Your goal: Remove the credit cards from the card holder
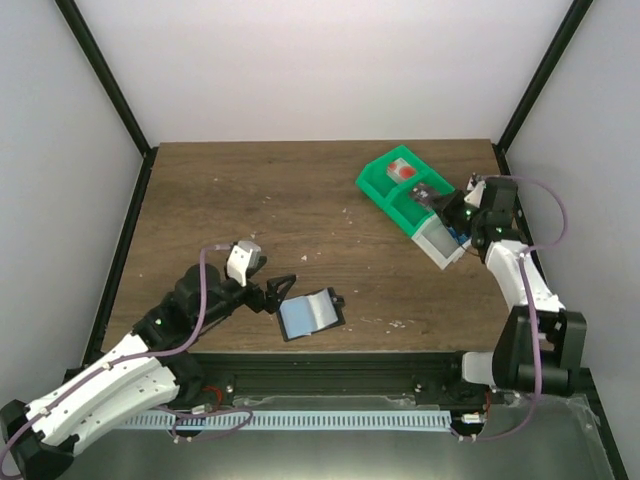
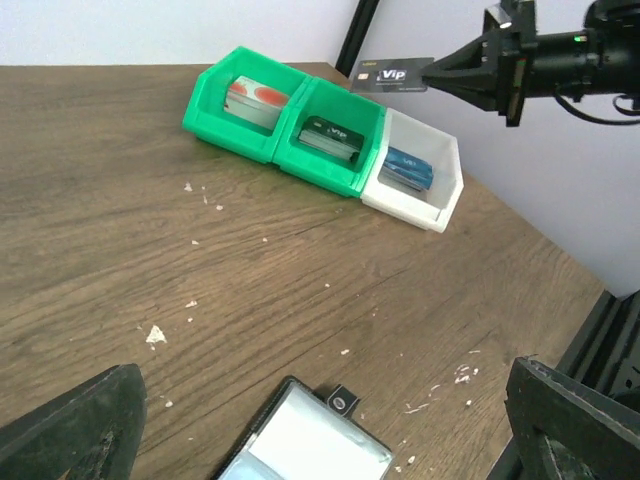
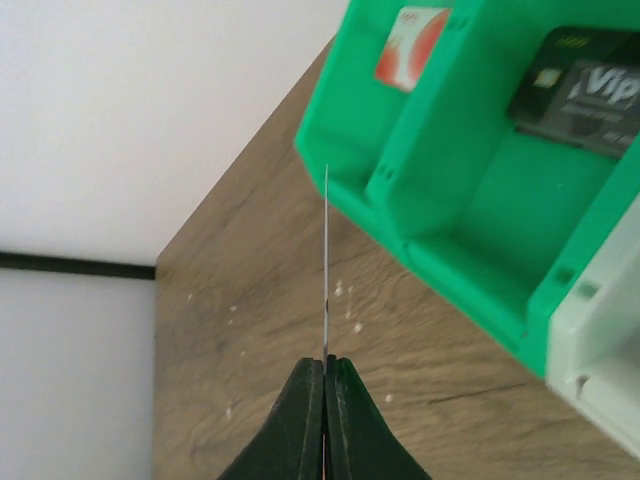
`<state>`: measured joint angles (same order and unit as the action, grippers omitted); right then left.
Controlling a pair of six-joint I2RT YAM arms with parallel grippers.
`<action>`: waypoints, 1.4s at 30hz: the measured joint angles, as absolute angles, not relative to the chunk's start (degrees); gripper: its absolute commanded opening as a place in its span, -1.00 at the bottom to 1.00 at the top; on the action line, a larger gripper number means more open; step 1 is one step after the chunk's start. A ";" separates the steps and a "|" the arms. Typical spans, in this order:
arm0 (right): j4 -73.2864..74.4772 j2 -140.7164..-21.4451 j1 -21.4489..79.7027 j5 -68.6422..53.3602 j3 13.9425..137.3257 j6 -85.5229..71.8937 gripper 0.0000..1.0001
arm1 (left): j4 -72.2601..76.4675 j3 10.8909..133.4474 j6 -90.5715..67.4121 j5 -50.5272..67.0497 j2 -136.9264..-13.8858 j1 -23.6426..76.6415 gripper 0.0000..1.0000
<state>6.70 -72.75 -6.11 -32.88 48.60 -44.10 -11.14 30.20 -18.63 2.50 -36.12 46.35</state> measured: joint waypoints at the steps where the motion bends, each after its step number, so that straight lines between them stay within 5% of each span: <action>1: 7.53 -74.28 -6.87 -32.51 49.91 -43.66 -0.99 | -11.51 30.11 -17.96 2.39 -35.46 46.35 1.00; 21: 11.53 -99.92 -10.92 -31.51 65.10 -42.52 -0.99 | -12.64 29.43 -14.44 2.44 -31.99 46.30 1.00; 42: 11.16 -109.30 -13.80 -32.64 72.16 -42.22 -0.96 | -12.69 29.39 -13.34 2.46 -32.25 46.30 1.00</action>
